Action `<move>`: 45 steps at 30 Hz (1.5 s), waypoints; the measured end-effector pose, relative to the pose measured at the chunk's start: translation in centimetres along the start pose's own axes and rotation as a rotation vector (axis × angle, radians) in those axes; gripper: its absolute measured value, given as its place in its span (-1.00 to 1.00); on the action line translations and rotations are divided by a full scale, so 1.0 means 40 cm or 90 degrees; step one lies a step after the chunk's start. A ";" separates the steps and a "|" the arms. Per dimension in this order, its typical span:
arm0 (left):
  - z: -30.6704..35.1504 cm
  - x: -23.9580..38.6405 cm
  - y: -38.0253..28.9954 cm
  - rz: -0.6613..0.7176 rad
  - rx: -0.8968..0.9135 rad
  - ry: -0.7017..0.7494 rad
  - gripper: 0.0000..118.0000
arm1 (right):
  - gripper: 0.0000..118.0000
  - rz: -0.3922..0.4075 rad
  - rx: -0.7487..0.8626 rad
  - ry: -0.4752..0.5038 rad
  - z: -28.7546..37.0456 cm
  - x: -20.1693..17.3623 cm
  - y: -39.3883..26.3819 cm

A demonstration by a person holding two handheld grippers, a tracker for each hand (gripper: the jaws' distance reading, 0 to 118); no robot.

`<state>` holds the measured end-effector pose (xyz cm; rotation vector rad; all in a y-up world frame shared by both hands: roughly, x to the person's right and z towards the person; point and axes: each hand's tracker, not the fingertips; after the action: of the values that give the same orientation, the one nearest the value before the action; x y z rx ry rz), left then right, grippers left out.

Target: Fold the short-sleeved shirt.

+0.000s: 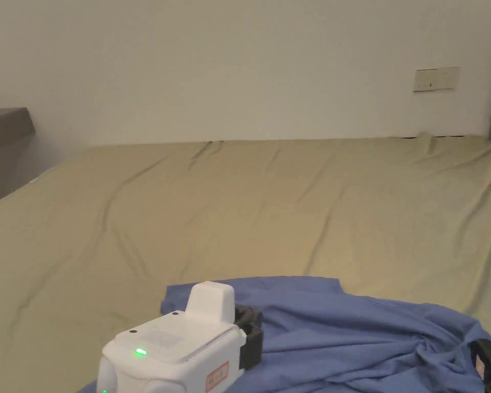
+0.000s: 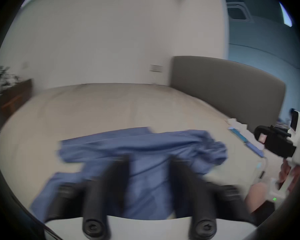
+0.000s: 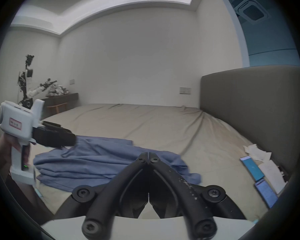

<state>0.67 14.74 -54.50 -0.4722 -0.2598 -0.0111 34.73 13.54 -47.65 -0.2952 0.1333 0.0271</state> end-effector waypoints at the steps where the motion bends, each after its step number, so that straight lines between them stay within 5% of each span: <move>1: 0.033 -0.068 -0.016 0.045 -0.006 0.048 -0.99 | -0.98 0.011 -0.007 0.003 -0.010 -0.022 -0.002; 5: 0.139 -0.272 -0.085 0.168 -0.031 0.115 -1.00 | -0.98 0.046 -0.021 0.049 -0.038 -0.101 -0.002; 10: 0.241 -0.410 -0.169 0.185 -0.043 0.169 -1.00 | -0.98 0.076 -0.024 0.090 -0.056 -0.184 0.008; 19: 0.121 -0.540 -0.205 0.218 -0.138 0.197 -0.95 | -0.98 0.151 -0.054 0.135 -0.062 -0.275 0.000; 21: 0.069 -0.559 -0.206 0.248 -0.175 0.169 -0.52 | -0.98 0.150 -0.061 0.137 -0.064 -0.280 -0.001; 22: 0.052 -0.552 -0.214 0.252 -0.195 0.158 0.23 | -0.98 0.151 -0.062 0.136 -0.062 -0.279 -0.002; 23: 0.034 -0.551 -0.221 0.244 -0.205 0.156 0.77 | -0.98 0.153 -0.062 0.135 -0.060 -0.277 -0.002; 24: 0.015 -0.548 -0.232 0.232 -0.216 0.162 1.00 | -0.98 0.154 -0.063 0.134 -0.058 -0.276 -0.004; 27: -0.016 -0.558 -0.274 0.198 -0.211 0.162 0.95 | -0.98 0.159 -0.071 0.127 -0.060 -0.267 -0.013; 29: -0.048 -0.581 -0.304 0.265 -0.255 0.158 0.96 | -0.98 0.154 -0.082 0.124 -0.073 -0.264 -0.022; 33: -0.064 -0.491 -0.308 0.138 -0.252 0.250 0.90 | -0.98 0.138 -0.100 0.129 -0.085 -0.261 -0.044; 36: -0.036 -0.452 -0.287 0.174 -0.193 0.217 0.17 | -0.98 0.146 -0.114 0.131 -0.091 -0.256 -0.062; 37: -0.032 -0.443 -0.281 0.169 -0.180 0.223 -0.46 | -0.98 0.145 -0.122 0.131 -0.094 -0.254 -0.067; 38: -0.029 -0.438 -0.275 0.162 -0.175 0.226 -0.81 | -0.98 0.137 -0.130 0.130 -0.097 -0.252 -0.074; 42: -0.023 -0.417 -0.254 0.186 -0.165 0.168 -0.93 | -0.98 0.130 -0.145 0.141 -0.088 -0.247 -0.105; 45: 0.015 -0.370 -0.227 0.123 -0.114 0.164 -0.93 | -0.98 0.143 -0.155 0.139 -0.077 -0.234 -0.122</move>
<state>-14.42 6.19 -53.60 -0.6656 0.0407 0.0944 25.30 7.90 -47.90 -0.5247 0.3817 0.2353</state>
